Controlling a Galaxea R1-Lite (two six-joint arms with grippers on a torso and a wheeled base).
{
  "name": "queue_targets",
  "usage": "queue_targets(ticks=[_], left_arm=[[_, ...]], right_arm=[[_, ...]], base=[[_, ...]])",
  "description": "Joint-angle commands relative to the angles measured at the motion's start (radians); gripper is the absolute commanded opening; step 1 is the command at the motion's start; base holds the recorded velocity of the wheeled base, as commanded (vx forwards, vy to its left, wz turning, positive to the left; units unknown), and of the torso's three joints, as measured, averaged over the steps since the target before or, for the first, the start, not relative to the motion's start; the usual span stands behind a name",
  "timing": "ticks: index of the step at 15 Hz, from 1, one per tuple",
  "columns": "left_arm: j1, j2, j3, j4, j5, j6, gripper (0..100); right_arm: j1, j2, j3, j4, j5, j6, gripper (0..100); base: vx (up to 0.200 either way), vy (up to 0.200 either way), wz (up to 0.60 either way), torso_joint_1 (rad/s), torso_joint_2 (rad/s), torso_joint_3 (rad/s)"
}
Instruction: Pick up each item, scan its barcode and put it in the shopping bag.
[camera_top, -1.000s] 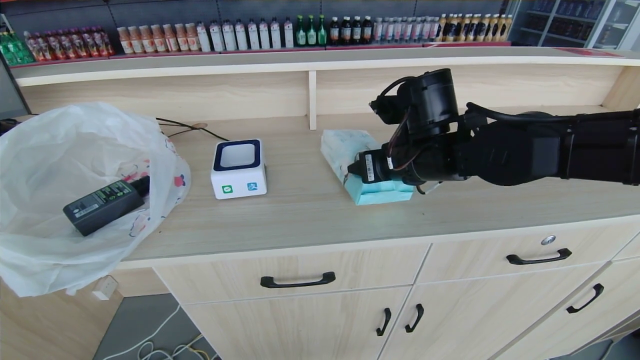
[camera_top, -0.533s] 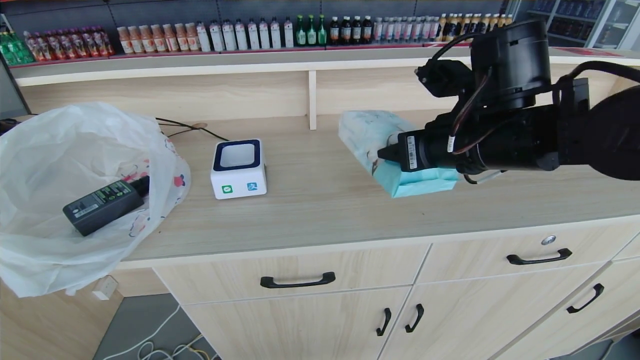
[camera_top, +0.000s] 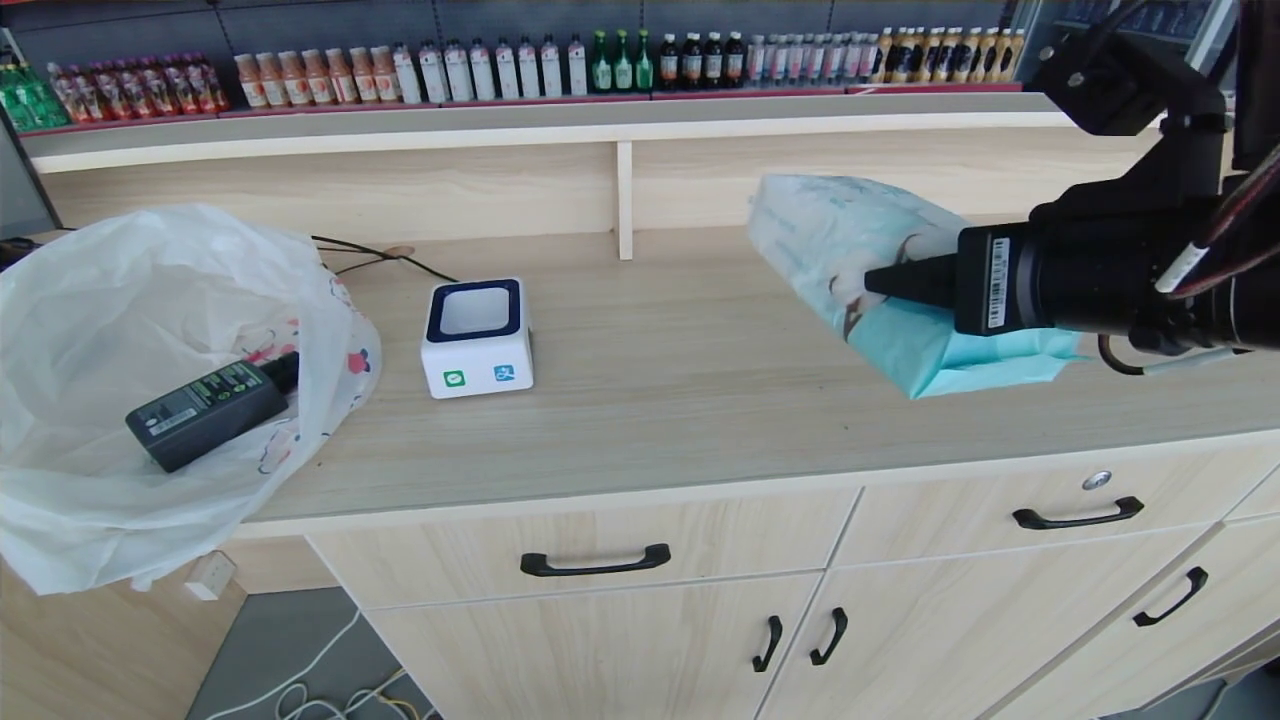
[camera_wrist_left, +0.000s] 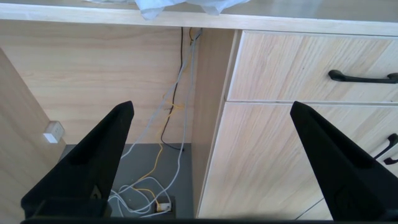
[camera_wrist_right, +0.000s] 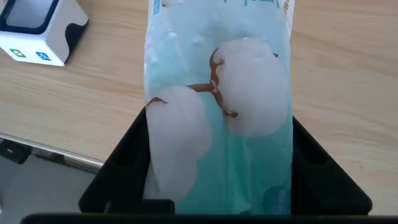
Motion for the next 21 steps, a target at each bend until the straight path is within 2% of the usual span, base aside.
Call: queue_targets(ticks=[1, 4, 8, 12, 15, 18, 21], left_arm=[[0.0, 0.0, 0.0, 0.0, 0.0, 0.0, 100], [0.0, 0.0, 0.0, 0.0, 0.0, 0.0, 100], [-0.002, 0.0, 0.0, 0.0, 0.0, 0.0, 100], [0.0, 0.0, 0.0, 0.0, 0.0, 0.0, 100], [0.0, 0.0, 0.0, 0.0, 0.0, 0.0, 100], [0.0, 0.0, 0.0, 0.0, 0.0, 0.0, 100], [-0.002, 0.0, 0.0, 0.0, 0.0, 0.0, 100]], right_arm=[[0.002, -0.081, 0.06, -0.004, 0.023, 0.051, 0], [0.002, -0.087, 0.074, -0.037, 0.077, 0.169, 0], [0.023, -0.072, 0.103, -0.109, 0.187, 0.414, 0], [0.066, -0.058, 0.225, -0.241, 0.19, 0.647, 0], [0.117, -0.06, 0.301, -0.361, 0.192, 0.9, 0], [0.136, -0.057, 0.302, -0.373, 0.199, 1.097, 0], [0.135, -0.07, 0.328, -0.36, 0.272, 1.267, 0]], base=[[0.0, 0.0, 0.0, 0.0, 0.0, 0.0], [0.0, 0.0, 0.0, 0.0, 0.0, 0.0], [0.0, 0.0, 0.0, 0.0, 0.0, 0.0], [0.0, 0.0, 0.0, 0.0, 0.0, 0.0], [0.0, 0.0, 0.0, 0.0, 0.0, 0.0], [0.0, 0.0, 0.0, 0.0, 0.0, 0.0], [0.0, 0.0, 0.0, 0.0, 0.0, 0.0]])
